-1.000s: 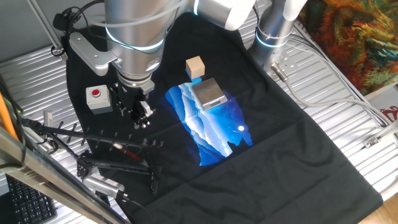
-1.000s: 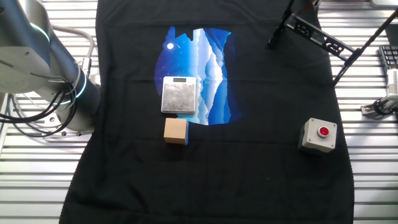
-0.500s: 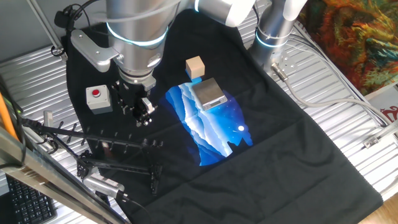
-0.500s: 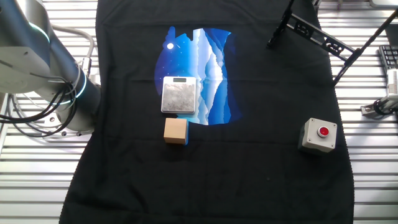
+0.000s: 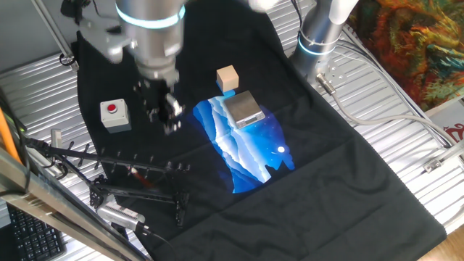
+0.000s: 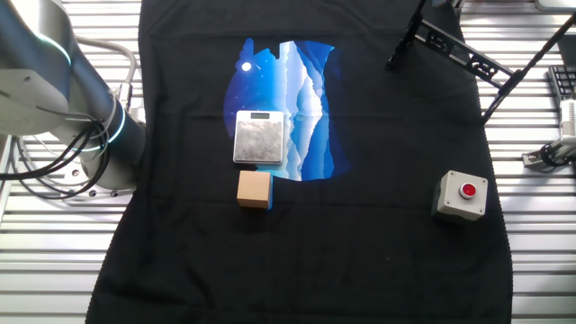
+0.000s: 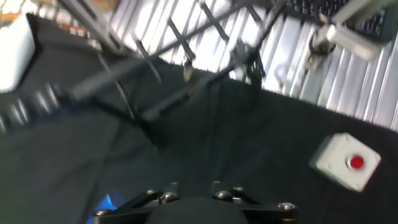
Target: Place the brush on the pen rack
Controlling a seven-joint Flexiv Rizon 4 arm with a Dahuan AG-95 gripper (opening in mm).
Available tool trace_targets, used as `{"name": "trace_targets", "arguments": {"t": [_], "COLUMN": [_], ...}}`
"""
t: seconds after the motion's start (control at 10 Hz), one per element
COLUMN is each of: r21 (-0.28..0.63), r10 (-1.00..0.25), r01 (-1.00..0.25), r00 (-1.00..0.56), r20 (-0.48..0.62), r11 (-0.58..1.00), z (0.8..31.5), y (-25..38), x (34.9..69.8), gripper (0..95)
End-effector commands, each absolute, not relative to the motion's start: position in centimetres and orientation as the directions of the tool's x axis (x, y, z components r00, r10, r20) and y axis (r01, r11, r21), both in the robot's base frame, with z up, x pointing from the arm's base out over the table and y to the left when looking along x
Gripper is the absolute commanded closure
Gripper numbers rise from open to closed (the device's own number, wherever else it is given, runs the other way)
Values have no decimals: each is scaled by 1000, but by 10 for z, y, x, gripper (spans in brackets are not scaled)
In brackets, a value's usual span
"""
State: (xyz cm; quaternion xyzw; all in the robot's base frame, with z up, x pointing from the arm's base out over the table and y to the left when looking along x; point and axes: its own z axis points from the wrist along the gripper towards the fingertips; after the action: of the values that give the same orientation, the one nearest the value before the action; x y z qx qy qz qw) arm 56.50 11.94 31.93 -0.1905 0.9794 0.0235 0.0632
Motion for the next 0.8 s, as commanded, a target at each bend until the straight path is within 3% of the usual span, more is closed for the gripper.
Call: {"name": "trace_targets", "arguments": {"t": [0.1,0.5,0.8], "r21": [40,53,82], "r10": [-340,-338,-347], "r01": [-341,-340,-351], "r00": [-940,-940,-936], "r20": [-39,-43,-54], "r11": [939,939,933], "z": [320,315,291], "y": [102,85,70], "x": [553,547,542], "gripper": [760,760,760]}}
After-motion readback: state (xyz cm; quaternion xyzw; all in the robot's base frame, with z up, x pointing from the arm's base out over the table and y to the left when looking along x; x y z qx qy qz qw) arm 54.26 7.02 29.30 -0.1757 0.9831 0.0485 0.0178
